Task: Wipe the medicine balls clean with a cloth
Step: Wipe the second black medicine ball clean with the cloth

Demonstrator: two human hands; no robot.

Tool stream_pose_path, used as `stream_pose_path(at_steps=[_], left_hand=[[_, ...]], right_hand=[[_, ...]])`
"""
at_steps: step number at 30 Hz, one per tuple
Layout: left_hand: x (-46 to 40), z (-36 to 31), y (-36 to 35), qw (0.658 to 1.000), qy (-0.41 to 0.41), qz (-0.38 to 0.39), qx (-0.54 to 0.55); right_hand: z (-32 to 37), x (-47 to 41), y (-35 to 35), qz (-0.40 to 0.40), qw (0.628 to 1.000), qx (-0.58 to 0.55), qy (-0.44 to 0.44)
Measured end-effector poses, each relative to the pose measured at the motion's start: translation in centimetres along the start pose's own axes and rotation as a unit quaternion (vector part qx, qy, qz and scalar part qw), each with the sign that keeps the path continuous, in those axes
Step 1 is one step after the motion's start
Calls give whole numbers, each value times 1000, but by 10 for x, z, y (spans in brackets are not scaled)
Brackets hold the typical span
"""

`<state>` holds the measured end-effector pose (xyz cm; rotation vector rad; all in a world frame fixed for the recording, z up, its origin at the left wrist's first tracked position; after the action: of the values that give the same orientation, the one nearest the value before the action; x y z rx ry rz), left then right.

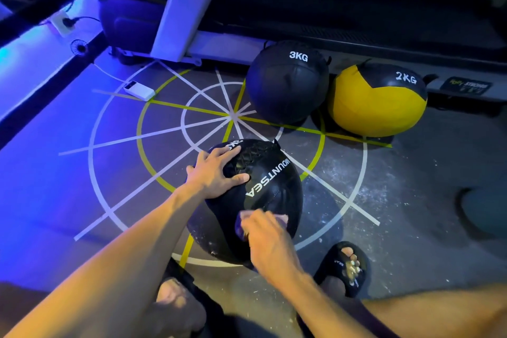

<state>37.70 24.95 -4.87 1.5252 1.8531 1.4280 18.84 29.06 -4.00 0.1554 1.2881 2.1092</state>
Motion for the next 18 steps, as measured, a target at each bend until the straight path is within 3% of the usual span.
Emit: stream_pose_path(at_steps=[1, 3, 7, 9, 12, 16, 18], left_hand=[[1, 2, -1, 1000, -1, 2, 6], [4, 5, -2, 1000, -2, -2, 13], [5, 8, -2, 1000, 8, -8, 20], [5, 7, -2, 1000, 12, -11, 18], [2, 8, 0, 999, 21, -14, 21], [4, 10, 1, 999, 24, -21, 31], [7, 9, 0, 998, 34, -32, 29]], right_hand=[[5, 5, -7, 24, 998, 22, 46], [-20, -2, -6, 41, 998, 23, 34], [-99, -27, 44, -52, 980, -38, -189], [-103, -24, 55, -102, 961, -70, -247], [-48, -11, 27, -104, 971, -108, -185], [-2, 11, 0, 10, 999, -49, -13], [-37, 6, 13, -7, 997, -61, -52]])
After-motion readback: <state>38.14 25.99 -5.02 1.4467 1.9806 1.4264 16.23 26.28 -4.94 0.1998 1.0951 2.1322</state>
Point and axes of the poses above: each hand's wrist, its own x-axis away from the middle knuckle, its own y-axis out of the back of the hand, z = x × y, the point moved 9 cm from there along -x, towards the middle knuckle, and after that the axes turned 1 degree about -x, right-handed, at the moved point
